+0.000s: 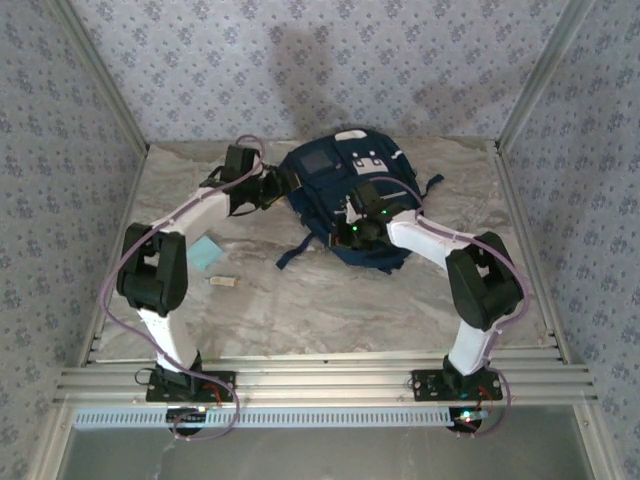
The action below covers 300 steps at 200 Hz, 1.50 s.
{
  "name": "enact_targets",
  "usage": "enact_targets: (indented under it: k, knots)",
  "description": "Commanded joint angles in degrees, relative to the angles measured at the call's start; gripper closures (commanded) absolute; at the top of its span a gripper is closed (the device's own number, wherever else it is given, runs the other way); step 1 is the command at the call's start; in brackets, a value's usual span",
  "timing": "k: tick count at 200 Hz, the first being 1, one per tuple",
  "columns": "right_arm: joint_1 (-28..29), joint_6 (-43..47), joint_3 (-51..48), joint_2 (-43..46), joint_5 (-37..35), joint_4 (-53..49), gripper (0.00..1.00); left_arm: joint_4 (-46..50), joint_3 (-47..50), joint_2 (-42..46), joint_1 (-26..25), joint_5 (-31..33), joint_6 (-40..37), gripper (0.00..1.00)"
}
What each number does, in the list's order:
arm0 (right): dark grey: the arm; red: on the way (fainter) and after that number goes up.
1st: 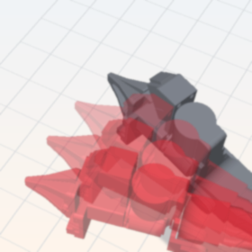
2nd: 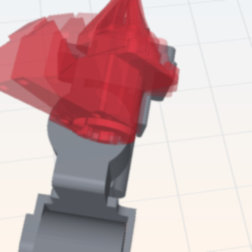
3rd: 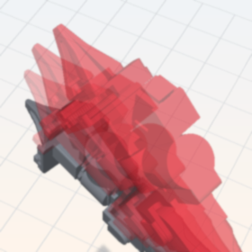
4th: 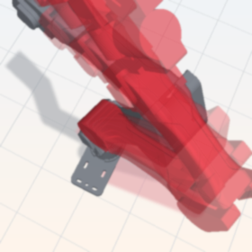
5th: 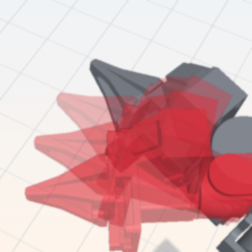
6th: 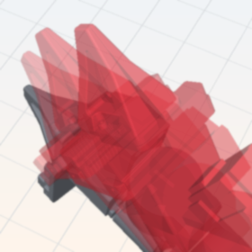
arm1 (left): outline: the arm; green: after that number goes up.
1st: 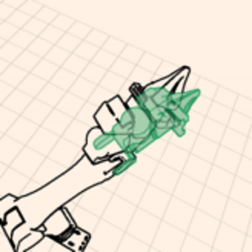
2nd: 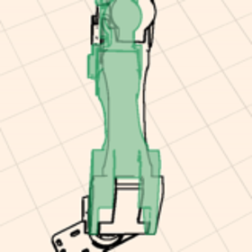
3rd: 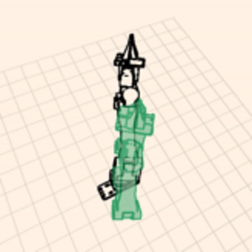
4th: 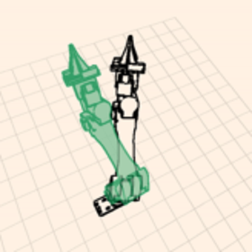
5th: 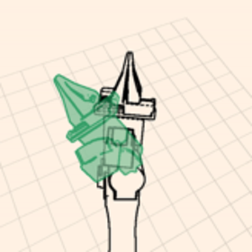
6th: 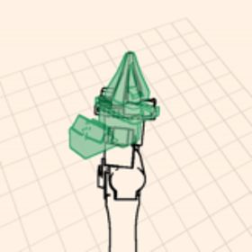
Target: Pack the student bag
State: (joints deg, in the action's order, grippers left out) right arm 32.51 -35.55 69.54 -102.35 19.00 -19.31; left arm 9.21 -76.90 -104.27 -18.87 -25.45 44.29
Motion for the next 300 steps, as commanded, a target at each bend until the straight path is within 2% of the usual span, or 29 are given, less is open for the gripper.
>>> enact_targets:
  k: [1,73,117,125,132,154,186,229,273,300]
  knots:
    - [1.76,-2.50,2.61,-1.93,3.45,6.85,1.00,-4.30,3.65,1.72,-2.28,-0.21,4.98,0.34]
    - [3.79,-3.82,2.56,-0.89,4.22,9.64,1.00,-11.71,2.63,-5.66,-6.97,-1.72,11.19,0.43]
    - [3.96,-3.50,1.21,0.70,3.92,9.74,1.00,-14.37,6.10,-7.73,-8.46,-1.60,13.13,0.49]
    - [4.16,-3.38,1.30,0.73,4.26,9.69,1.00,-15.17,6.41,-8.07,-8.46,-1.29,13.36,0.54]
    - [4.35,-3.47,1.45,0.67,4.52,9.67,1.00,-15.69,6.42,-8.41,-8.55,-0.81,13.28,0.63]
    - [4.55,-2.58,1.87,0.81,4.68,7.20,1.00,-16.67,5.45,-9.87,-8.55,-0.41,13.45,1.00]
    - [3.19,3.94,-0.01,3.35,-0.52,-4.76,1.00,-14.43,3.83,-9.67,-7.73,-0.70,11.12,1.00]
    - [-3.06,10.16,-7.34,9.95,-4.38,-17.13,1.00,-10.93,2.24,-8.93,-6.27,-1.62,7.89,1.00]
    - [-13.07,14.37,-11.25,16.38,-7.47,-21.50,1.00,-8.93,1.33,-8.42,-5.92,-2.22,6.06,1.00]
    - [-20.18,18.04,-11.45,16.77,-9.95,-20.62,1.00,-7.61,1.05,-7.58,-5.82,-3.45,4.33,1.00]
